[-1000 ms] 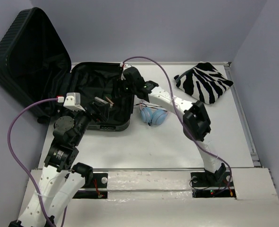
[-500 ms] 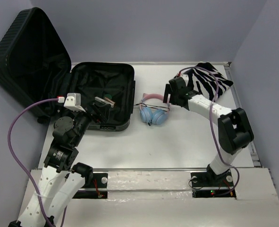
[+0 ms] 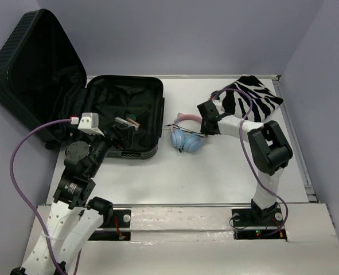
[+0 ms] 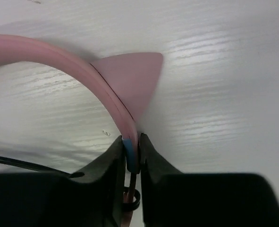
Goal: Pack the luggage
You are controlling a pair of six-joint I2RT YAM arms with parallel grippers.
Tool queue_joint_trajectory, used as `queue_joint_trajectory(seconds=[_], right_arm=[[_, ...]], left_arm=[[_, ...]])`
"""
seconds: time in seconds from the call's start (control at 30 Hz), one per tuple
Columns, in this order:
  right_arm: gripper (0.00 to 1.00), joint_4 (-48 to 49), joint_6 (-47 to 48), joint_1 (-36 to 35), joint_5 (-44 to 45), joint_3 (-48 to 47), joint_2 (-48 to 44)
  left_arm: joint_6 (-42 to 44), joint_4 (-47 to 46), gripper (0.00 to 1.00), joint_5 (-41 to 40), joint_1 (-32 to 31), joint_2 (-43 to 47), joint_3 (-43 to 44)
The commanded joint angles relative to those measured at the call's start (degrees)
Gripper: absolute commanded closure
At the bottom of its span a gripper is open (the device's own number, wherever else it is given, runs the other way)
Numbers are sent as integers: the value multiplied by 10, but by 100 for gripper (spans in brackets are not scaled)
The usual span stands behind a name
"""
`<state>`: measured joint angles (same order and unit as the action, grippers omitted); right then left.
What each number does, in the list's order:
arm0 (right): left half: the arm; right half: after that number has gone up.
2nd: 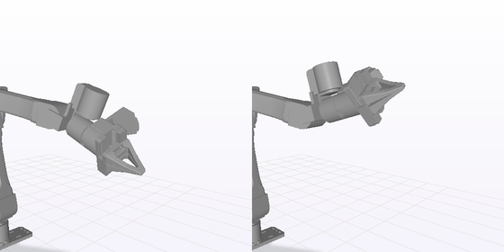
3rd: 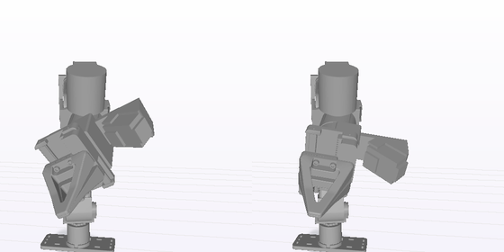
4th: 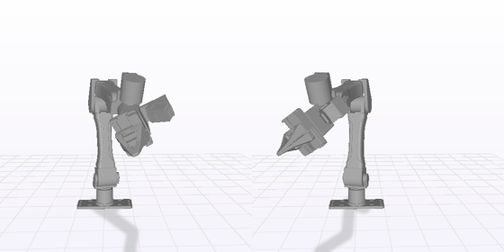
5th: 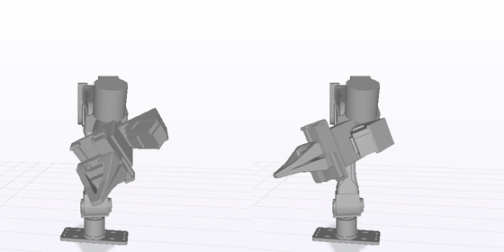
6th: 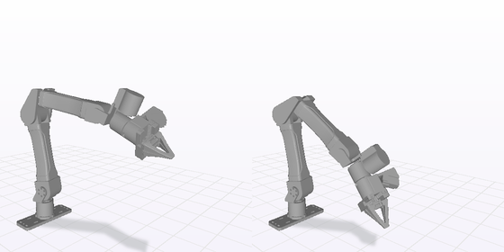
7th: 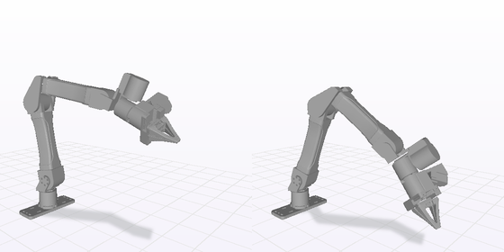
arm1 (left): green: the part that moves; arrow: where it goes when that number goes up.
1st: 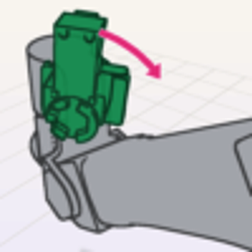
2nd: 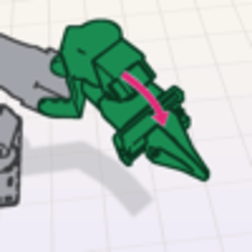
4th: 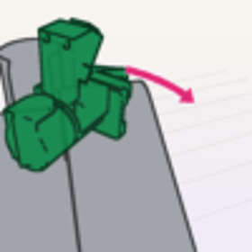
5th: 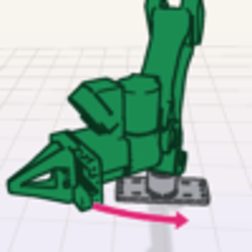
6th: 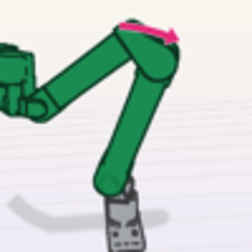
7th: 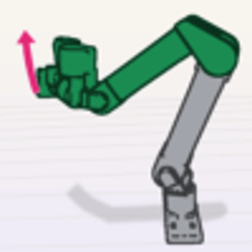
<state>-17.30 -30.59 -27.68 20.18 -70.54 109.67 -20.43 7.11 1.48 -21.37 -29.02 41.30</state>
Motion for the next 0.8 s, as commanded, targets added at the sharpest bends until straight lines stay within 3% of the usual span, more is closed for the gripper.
queue_joint_trajectory(seconds=[0.0, 0.27, 0.47, 0.63, 0.77], right_arm=[[91, 12, -2, 8, 21, -14, -2], [93, 31, 8, 8, 56, 27, -144], [93, 48, 33, -6, 36, -1, -255], [93, 55, 50, -58, -11, -102, -196], [93, 56, 57, -99, -34, -238, -79]], left_arm=[[10, -27, 1, 5, 1, 3, 22], [10, -29, 1, 9, 1, 2, 22], [9, -30, 1, 10, 2, 2, 22], [8, -31, 1, 12, 4, 1, 21], [9, -31, 1, 8, 4, 4, 21]])
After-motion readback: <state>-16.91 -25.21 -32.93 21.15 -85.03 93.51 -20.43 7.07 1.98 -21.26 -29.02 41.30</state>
